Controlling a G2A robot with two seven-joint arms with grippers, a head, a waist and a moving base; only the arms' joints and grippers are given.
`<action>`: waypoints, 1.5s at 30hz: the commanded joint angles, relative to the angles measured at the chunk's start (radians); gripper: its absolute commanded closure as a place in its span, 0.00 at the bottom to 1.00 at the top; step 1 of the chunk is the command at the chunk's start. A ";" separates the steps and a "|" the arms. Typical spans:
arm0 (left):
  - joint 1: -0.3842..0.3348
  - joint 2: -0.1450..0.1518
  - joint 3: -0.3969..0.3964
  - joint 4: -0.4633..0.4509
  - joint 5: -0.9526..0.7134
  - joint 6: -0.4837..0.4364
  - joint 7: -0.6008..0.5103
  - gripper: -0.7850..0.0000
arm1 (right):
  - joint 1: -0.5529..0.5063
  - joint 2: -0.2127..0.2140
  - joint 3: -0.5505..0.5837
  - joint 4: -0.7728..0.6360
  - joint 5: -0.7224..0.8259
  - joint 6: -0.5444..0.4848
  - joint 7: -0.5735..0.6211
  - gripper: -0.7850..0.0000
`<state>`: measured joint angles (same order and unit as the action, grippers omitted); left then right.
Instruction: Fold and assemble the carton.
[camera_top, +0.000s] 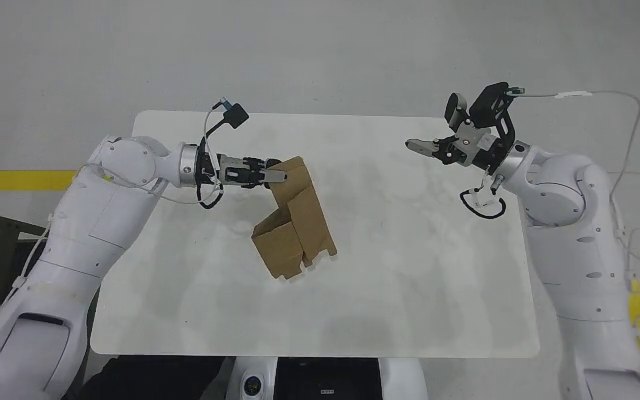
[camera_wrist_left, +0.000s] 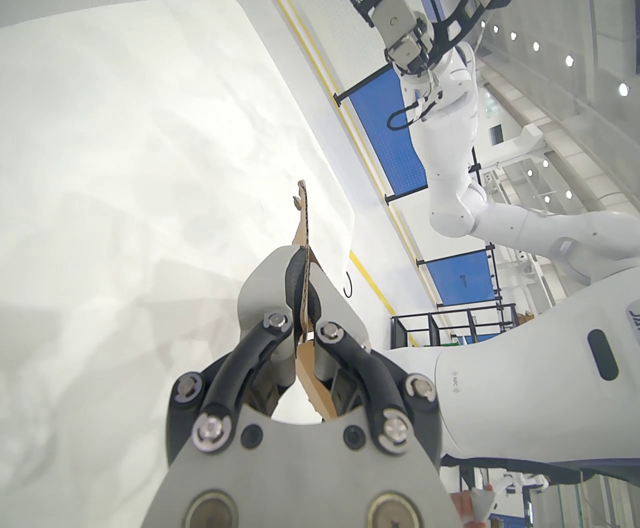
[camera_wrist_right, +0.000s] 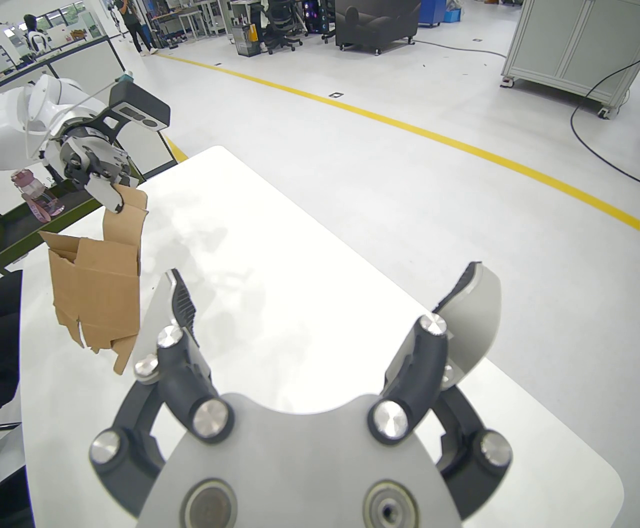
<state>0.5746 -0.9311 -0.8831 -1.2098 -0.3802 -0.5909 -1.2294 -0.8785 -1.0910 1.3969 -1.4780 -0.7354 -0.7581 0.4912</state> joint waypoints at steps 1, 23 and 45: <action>-0.010 -0.003 0.021 -0.001 -0.008 -0.003 0.003 1.00 | 0.000 0.000 0.000 0.000 0.000 0.000 0.000 0.00; -0.028 -0.010 0.057 0.000 -0.012 -0.012 0.012 1.00 | 0.000 0.000 0.000 0.000 0.000 0.000 0.000 0.00; -0.040 -0.018 0.067 -0.076 0.075 -0.021 0.021 1.00 | 0.200 -0.038 -0.350 0.303 0.689 -0.061 0.494 0.00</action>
<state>0.5411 -0.9463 -0.8234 -1.2883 -0.3000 -0.6090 -1.2111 -0.6853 -1.1261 1.0667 -1.1853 -0.0990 -0.8173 0.9456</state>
